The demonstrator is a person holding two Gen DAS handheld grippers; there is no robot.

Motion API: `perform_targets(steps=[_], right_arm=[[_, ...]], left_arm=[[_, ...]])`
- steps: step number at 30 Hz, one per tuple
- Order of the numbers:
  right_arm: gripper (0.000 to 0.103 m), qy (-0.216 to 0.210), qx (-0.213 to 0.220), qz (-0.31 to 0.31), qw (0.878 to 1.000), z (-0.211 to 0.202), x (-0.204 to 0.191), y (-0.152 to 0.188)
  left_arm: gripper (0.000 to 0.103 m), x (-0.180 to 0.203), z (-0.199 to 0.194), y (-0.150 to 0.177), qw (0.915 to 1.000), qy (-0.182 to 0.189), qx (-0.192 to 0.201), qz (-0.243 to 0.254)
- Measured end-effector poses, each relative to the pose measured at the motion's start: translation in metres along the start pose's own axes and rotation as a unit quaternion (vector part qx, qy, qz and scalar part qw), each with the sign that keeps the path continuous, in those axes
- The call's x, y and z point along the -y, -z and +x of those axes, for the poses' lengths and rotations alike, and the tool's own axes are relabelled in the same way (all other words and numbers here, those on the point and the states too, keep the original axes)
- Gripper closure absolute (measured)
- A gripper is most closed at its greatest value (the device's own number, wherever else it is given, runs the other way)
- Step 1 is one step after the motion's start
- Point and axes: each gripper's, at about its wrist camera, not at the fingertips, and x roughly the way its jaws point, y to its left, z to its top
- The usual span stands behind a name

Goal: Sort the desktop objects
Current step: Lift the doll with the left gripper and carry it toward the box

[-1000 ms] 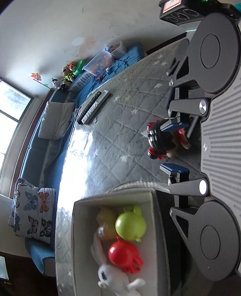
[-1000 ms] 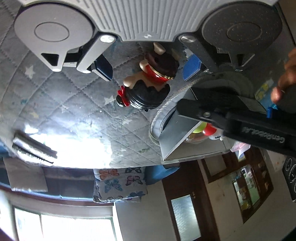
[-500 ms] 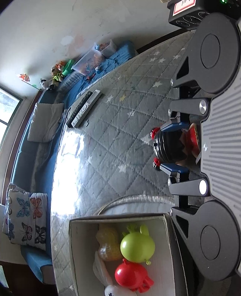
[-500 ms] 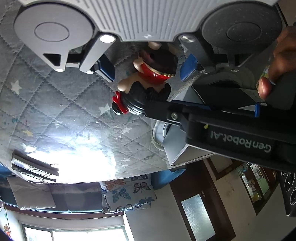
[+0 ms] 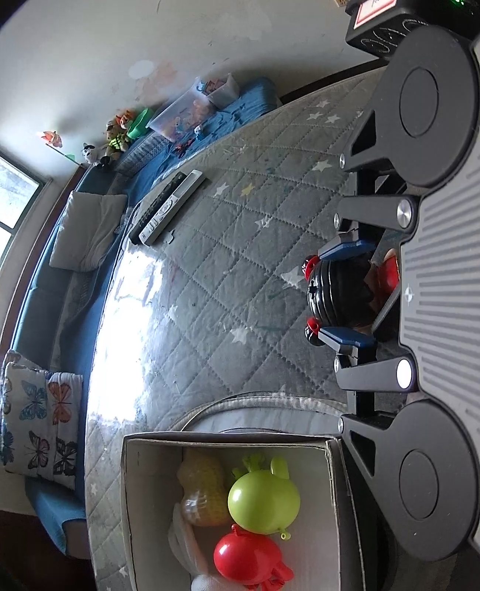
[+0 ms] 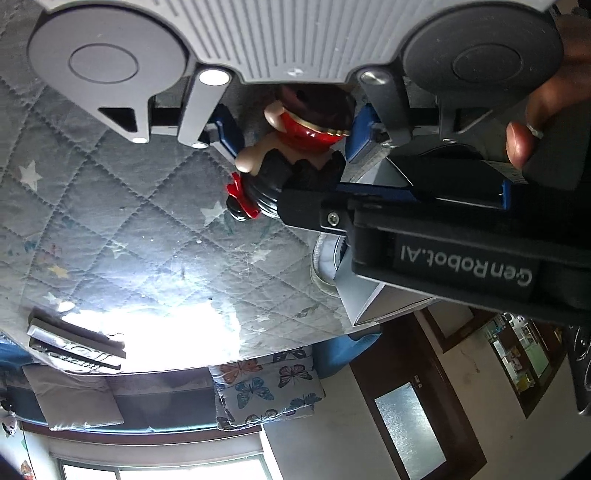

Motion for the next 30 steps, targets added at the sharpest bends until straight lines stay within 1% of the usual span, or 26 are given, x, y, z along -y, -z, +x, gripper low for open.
perform_targets(steps=[2, 4, 7, 9, 13, 15, 18, 25, 30], right_arm=[[0.044, -0.001, -0.001, 0.0, 1.0, 0.0, 0.001, 0.0], [0.049, 0.0, -0.002, 0.0, 1.0, 0.0, 0.001, 0.0], [0.049, 0.0, -0.001, -0.001, 1.0, 0.0, 0.0, 0.001], [0.049, 0.001, 0.0, -0.004, 1.0, 0.0, -0.001, 0.001], [0.049, -0.002, 0.0, -0.006, 1.0, 0.001, 0.001, 0.001], [0.049, -0.001, -0.001, -0.013, 1.0, 0.001, -0.001, 0.002], [0.049, 0.003, 0.003, -0.021, 1.0, 0.002, -0.005, 0.004], [0.05, -0.001, 0.006, -0.023, 1.0, 0.0, -0.004, 0.006], [0.05, 0.0, 0.01, -0.04, 0.999, -0.01, -0.011, 0.009]], left_arm=[[0.056, -0.002, 0.001, 0.0, 0.9999, 0.001, 0.0, -0.015], [0.056, -0.006, 0.003, -0.001, 0.9992, 0.005, -0.002, -0.04], [0.056, -0.013, 0.006, -0.003, 0.9977, 0.015, -0.007, -0.066], [0.052, -0.015, 0.008, -0.004, 0.9973, 0.018, -0.009, -0.071], [0.048, -0.022, 0.014, -0.004, 0.9947, 0.028, -0.012, -0.098], [0.047, -0.022, 0.016, -0.003, 0.9938, 0.024, -0.013, -0.108], [0.047, -0.021, 0.017, -0.004, 0.9934, 0.018, -0.015, -0.112], [0.047, -0.018, 0.016, 0.0, 0.995, 0.021, -0.008, -0.097], [0.048, -0.019, 0.005, 0.007, 0.9936, 0.027, 0.0, -0.11]])
